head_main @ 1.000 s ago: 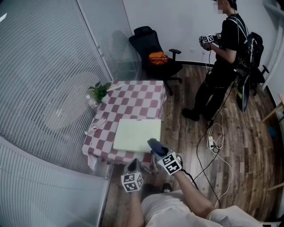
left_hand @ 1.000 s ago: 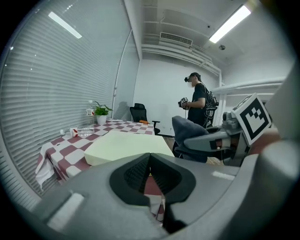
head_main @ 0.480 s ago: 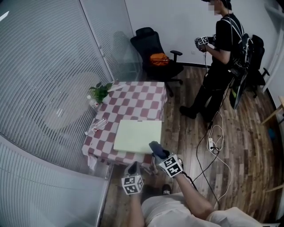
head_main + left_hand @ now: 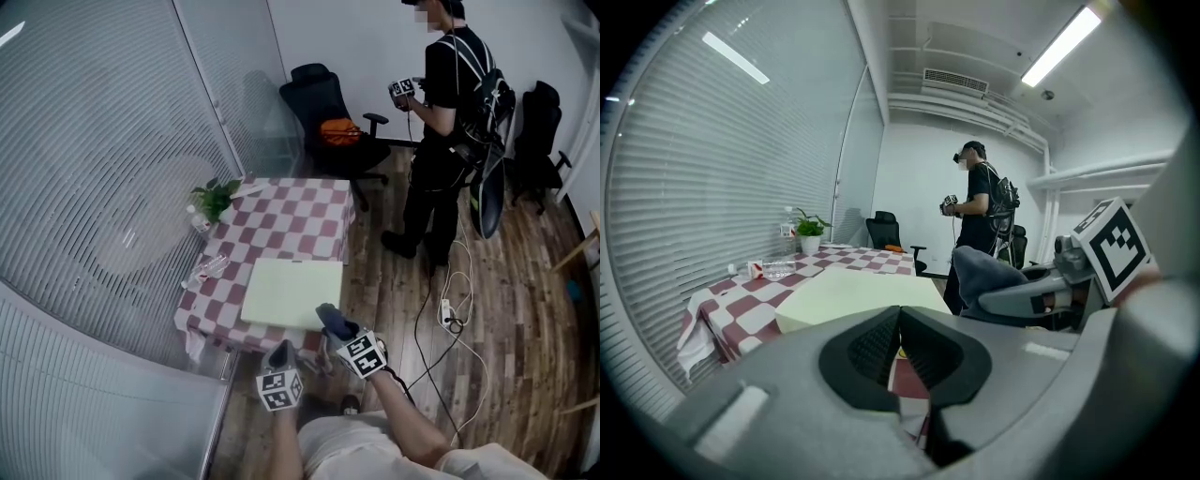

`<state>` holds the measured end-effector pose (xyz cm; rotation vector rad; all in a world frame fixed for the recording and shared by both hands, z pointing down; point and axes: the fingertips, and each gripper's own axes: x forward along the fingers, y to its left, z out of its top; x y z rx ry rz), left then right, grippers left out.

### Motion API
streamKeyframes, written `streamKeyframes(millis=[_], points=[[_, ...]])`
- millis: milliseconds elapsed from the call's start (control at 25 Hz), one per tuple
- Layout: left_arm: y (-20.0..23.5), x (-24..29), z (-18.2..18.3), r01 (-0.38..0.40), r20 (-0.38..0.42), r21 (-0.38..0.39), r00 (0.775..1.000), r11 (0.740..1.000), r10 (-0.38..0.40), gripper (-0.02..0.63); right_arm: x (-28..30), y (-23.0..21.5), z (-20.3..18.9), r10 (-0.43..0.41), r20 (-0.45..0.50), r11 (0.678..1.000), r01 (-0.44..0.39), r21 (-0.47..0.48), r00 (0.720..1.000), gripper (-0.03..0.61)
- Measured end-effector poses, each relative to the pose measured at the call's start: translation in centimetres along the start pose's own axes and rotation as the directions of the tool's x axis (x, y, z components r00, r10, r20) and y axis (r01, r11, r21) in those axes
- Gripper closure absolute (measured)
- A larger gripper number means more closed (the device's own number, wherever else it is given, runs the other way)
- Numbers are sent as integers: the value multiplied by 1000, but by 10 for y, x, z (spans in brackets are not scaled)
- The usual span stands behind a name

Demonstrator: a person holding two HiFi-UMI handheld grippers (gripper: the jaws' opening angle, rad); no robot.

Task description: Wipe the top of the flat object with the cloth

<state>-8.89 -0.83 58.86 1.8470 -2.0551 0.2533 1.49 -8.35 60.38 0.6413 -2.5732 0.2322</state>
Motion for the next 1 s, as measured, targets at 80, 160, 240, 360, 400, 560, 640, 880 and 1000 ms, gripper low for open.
streamKeyframes(millis=[80, 160, 240, 360, 400, 560, 640, 880, 1000], points=[[-1, 0, 3, 2, 5, 4, 1000, 1000, -2, 606, -1, -2, 1, -4, 2, 1000, 4, -1, 1000, 463], [1, 1, 6, 1, 16, 5, 1000, 1000, -1, 606, 1, -3, 4, -6, 7, 1000, 6, 4, 1000, 463], [2, 4, 9, 3, 24, 5, 1000, 1000, -3, 606, 3, -4, 7, -8, 8, 1000, 8, 7, 1000, 463], [3, 8, 10, 9, 25, 4, 1000, 1000, -9, 606, 5, -4, 6, -4, -2, 1000, 4, 3, 1000, 465], [3, 9, 10, 10, 23, 4, 1000, 1000, -10, 606, 6, -4, 6, -2, -6, 1000, 2, 2, 1000, 465], [3, 13, 12, 12, 27, -10, 1000, 1000, -12, 606, 11, -5, 6, -1, -6, 1000, 1, 5, 1000, 465], [4, 13, 11, 11, 23, -8, 1000, 1000, -10, 606, 14, -6, 8, -3, -2, 1000, 3, 12, 1000, 465], [3, 11, 7, -6, 12, 40, 1000, 999, 5, 606, 15, -5, 9, 0, 30, 1000, 0, 22, 1000, 465], [4, 15, 11, -4, 18, 54, 1000, 999, 3, 606, 19, -10, 20, -14, 98, 999, 9, 43, 995, 465]])
